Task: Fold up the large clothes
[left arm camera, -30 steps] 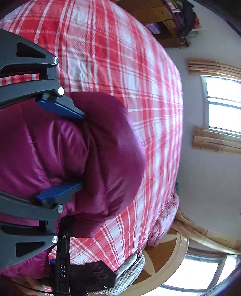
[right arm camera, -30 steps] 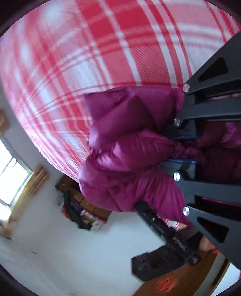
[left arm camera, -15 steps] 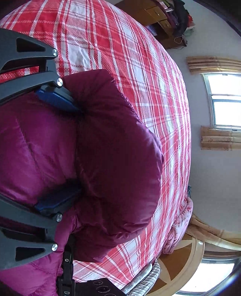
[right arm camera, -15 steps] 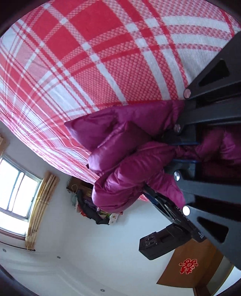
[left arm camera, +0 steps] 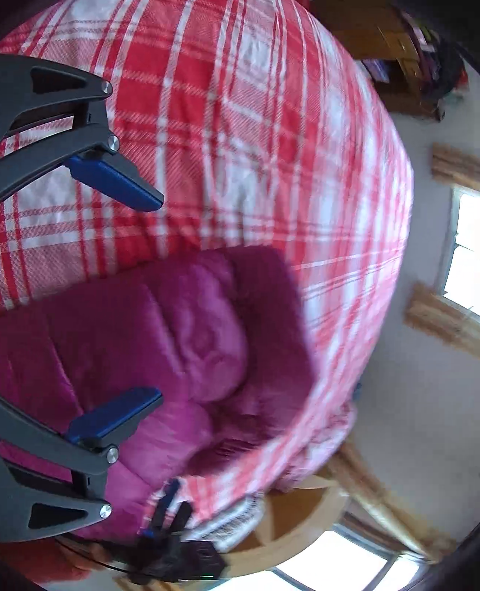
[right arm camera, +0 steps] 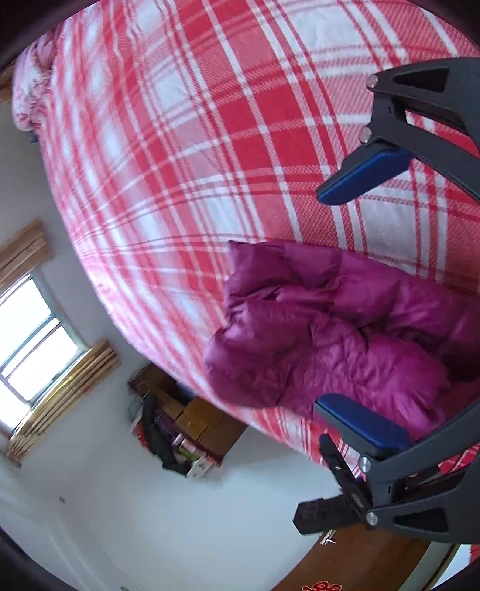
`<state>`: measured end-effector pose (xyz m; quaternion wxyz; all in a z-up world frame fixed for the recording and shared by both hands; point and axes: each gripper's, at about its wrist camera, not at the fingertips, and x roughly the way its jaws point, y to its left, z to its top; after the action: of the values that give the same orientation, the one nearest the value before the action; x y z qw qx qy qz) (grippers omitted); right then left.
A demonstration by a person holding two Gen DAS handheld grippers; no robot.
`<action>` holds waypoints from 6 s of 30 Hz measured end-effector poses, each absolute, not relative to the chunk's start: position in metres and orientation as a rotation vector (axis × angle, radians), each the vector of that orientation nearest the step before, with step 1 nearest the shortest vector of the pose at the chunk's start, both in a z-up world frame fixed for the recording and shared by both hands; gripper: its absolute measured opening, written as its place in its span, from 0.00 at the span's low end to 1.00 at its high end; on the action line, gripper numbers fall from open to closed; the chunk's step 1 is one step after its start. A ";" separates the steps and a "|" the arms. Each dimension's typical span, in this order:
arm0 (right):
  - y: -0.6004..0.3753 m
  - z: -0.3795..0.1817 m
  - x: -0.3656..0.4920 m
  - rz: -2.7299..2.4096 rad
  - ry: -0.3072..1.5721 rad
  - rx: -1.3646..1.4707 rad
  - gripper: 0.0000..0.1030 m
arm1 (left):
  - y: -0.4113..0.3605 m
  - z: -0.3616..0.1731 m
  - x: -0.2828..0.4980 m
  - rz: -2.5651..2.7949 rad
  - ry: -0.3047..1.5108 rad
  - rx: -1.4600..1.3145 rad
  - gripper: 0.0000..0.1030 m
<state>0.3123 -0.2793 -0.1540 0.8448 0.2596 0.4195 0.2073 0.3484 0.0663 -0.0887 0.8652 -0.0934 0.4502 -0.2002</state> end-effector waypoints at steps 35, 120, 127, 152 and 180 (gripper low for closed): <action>0.051 -0.099 0.249 1.077 0.811 0.200 0.29 | 0.228 0.014 0.151 -0.156 0.655 -0.424 0.66; 0.317 -0.116 0.144 1.037 0.724 -0.334 0.23 | 0.378 0.006 0.051 0.792 0.682 -0.196 0.83; 0.274 -0.074 0.101 0.962 0.615 -0.231 0.96 | 0.354 0.015 0.014 0.775 0.763 -0.171 0.83; 0.169 0.039 0.013 0.820 0.206 0.039 1.00 | 0.258 0.096 -0.053 0.959 0.446 0.032 0.88; 0.160 0.032 0.017 0.818 0.238 0.046 1.00 | 0.239 0.103 -0.057 0.917 0.440 0.034 0.88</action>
<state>0.0167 0.1601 0.0316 0.9103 0.0225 0.1155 0.3968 -0.0568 0.2389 0.1030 0.8733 0.0161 0.2104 0.4391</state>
